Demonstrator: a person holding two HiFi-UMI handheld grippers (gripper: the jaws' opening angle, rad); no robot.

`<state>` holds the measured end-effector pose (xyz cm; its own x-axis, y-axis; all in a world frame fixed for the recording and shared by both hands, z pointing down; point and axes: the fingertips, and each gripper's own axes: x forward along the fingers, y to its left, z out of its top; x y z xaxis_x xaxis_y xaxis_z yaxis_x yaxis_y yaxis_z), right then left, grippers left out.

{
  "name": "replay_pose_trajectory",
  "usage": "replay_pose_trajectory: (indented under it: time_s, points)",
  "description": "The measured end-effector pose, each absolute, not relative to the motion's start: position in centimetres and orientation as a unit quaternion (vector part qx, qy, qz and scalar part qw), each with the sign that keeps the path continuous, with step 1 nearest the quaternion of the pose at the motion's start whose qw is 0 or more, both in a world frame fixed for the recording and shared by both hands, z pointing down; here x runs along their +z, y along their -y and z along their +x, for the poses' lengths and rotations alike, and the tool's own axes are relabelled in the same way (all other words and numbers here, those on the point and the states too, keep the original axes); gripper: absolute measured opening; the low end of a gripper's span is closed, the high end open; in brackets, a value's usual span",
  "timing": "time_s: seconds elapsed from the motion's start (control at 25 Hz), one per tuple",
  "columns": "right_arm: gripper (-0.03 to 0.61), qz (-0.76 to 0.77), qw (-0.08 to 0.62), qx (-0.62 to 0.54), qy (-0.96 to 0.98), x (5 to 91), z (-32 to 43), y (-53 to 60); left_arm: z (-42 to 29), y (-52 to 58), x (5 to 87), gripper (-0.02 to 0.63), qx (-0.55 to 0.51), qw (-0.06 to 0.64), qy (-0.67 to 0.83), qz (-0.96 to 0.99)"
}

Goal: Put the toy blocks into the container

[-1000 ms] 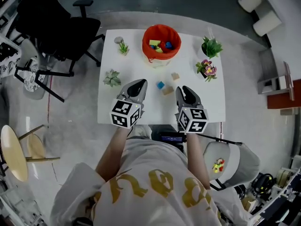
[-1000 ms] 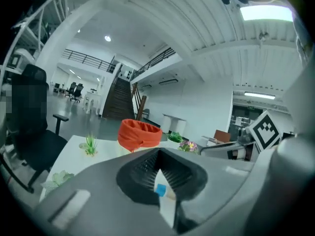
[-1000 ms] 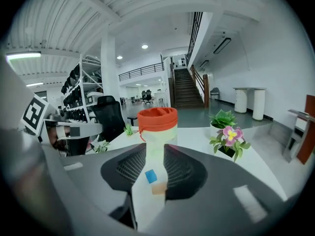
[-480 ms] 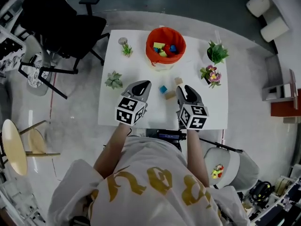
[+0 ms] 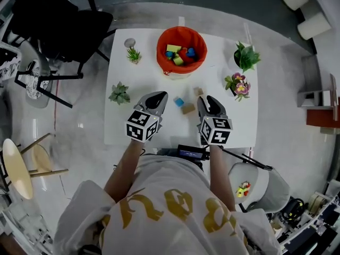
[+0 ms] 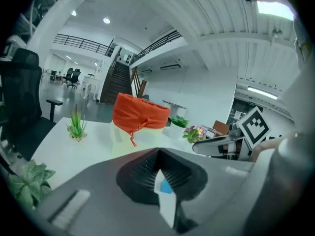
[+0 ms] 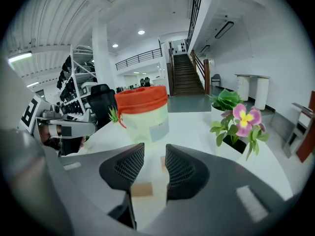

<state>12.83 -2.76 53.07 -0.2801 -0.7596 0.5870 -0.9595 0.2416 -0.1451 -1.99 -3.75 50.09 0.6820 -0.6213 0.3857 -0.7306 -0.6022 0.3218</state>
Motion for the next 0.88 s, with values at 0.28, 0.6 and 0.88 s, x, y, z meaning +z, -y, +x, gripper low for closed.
replay_pose_trajectory:
  time_s: [0.28, 0.6, 0.88]
  points:
    - [0.172, 0.551, 0.238, 0.268, 0.754, 56.7, 13.2, 4.0, -0.7, 4.9, 53.5, 0.002, 0.146, 0.266, 0.372, 0.878]
    - [0.170, 0.539, 0.261, 0.285, 0.748, 59.3, 13.6, 4.8, -0.1, 5.6, 55.8, 0.002, 0.157, 0.292, 0.368, 0.869]
    - [0.189, 0.526, 0.276, 0.286, 0.752, 60.8, 13.3, 5.5, 0.0, 6.2, 57.1, 0.002, 0.163, 0.304, 0.372, 0.862]
